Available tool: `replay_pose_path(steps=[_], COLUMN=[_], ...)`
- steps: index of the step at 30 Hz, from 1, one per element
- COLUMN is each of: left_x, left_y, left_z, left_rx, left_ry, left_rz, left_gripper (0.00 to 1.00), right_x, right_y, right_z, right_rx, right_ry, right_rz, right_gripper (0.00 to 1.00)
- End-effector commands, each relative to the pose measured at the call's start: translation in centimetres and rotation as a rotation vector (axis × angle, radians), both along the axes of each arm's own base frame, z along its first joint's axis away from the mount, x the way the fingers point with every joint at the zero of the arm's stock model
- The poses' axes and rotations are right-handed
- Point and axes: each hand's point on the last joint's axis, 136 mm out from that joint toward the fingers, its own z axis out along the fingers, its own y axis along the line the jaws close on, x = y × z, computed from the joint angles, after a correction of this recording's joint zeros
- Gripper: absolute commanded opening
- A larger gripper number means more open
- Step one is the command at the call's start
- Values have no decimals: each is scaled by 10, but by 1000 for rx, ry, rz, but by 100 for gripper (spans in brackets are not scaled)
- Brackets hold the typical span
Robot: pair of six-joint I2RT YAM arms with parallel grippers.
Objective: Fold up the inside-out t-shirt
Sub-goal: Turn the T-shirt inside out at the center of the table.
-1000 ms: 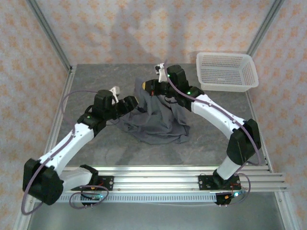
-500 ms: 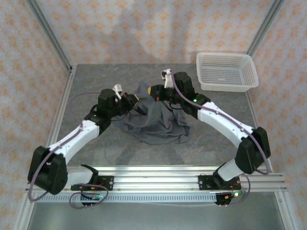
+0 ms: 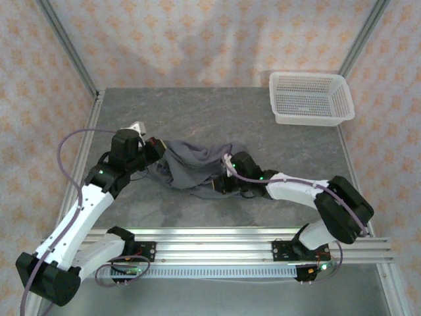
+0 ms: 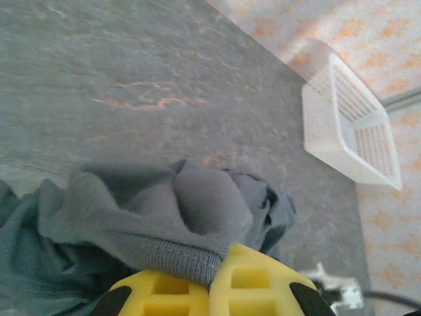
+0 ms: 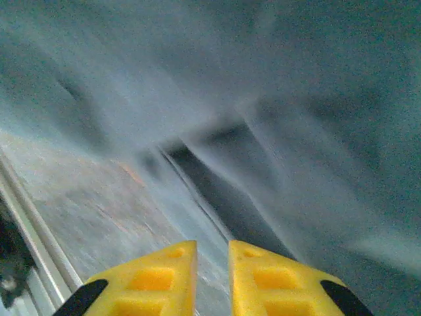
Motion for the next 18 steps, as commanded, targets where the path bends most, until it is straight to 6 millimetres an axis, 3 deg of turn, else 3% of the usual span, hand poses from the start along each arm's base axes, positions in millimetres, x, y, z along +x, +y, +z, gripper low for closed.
replay_pose_path(steps=[1, 5, 9, 13, 14, 16, 18], left_x=[-17, -41, -69, -86, -89, -89, -87], left_y=[6, -16, -39, -54, -55, -47, -21], left_z=[-53, -102, -123, -148, -152, -143, -115], left_rx=[-3, -57, 28, 65, 70, 116, 205], left_ry=[131, 219, 263, 331, 346, 324, 237], left_rz=[40, -1, -71, -123, -130, -123, -60], left_gripper=[0, 0, 0, 0, 5, 22, 36], right_x=[5, 41, 86, 117, 119, 119, 118], right_y=[-3, -8, -13, -13, -9, 5, 15], right_z=[22, 74, 118, 129, 128, 126, 122], right_rx=[-14, -64, -70, -43, -44, -23, -3], right_ry=[-76, -280, -376, -363, -357, -324, -297], right_rz=[14, -43, -173, -238, -225, -179, -142], right_gripper=[29, 41, 43, 44, 45, 46, 47])
